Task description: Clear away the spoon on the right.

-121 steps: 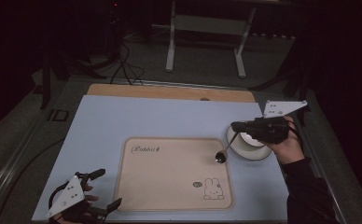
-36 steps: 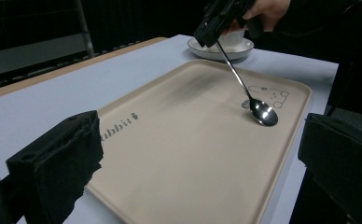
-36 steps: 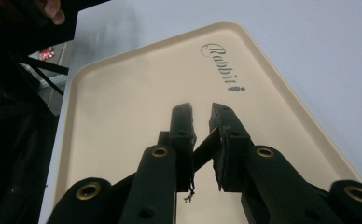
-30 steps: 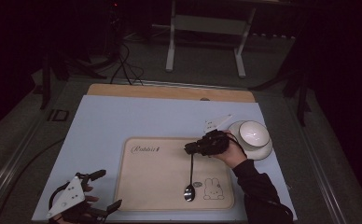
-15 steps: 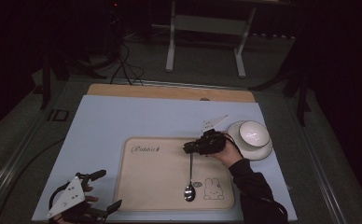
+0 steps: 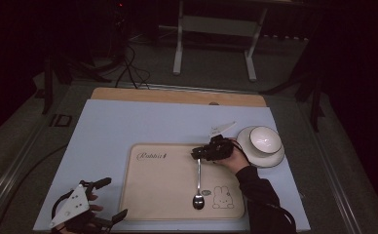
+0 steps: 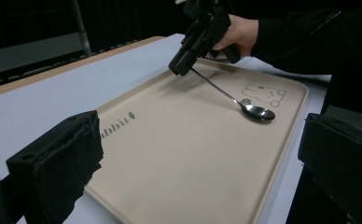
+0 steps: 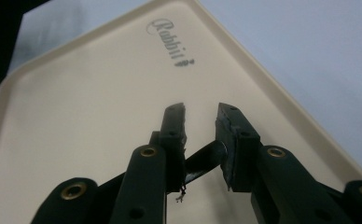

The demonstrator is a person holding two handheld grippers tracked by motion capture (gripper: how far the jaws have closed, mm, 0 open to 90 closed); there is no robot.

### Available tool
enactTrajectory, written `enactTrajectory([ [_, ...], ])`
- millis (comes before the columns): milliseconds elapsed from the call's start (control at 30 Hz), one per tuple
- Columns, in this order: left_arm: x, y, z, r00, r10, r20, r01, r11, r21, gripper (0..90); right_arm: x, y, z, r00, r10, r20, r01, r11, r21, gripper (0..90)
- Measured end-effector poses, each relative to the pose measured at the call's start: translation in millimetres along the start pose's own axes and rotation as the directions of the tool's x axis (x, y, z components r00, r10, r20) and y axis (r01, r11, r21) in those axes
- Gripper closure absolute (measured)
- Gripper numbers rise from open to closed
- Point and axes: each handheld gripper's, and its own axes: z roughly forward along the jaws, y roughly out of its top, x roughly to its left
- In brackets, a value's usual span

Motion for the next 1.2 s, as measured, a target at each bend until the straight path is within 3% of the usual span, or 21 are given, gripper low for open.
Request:
enactTrajectory([
  [267,-0.2,0.0,-0.1,1.0000,0.000,0.002,0.000,1.0000,0.000,0.0,-7.4,-3.8,15.7,0.9997,0.025,0.002,-0.025,0.9992,0.030,71.6],
  [567,0.1,-0.3,0.1,1.0000,0.000,0.005,0.000,1.0000,0.003,0.0,-11.5,-3.6,21.5,0.9994,0.036,0.001,-0.036,0.9988,0.033,69.9],
  [767,0.0,-0.2,-0.1,1.0000,0.001,0.005,-0.001,1.0000,0.003,0.0,-17.6,-5.6,22.9,0.9967,0.070,0.040,-0.072,0.9968,0.035,64.6],
  [1000,-0.3,0.0,0.0,1.0000,0.002,0.005,-0.002,1.0000,0.003,0.0,-11.2,-0.3,19.3,0.9977,0.055,0.039,-0.057,0.9980,0.028,62.8],
  [1200,-0.4,0.4,-0.2,1.0000,0.001,0.003,-0.001,1.0000,-0.001,0.0,-2.5,5.2,13.4,0.9977,0.040,0.055,-0.043,0.9974,0.058,60.7],
])
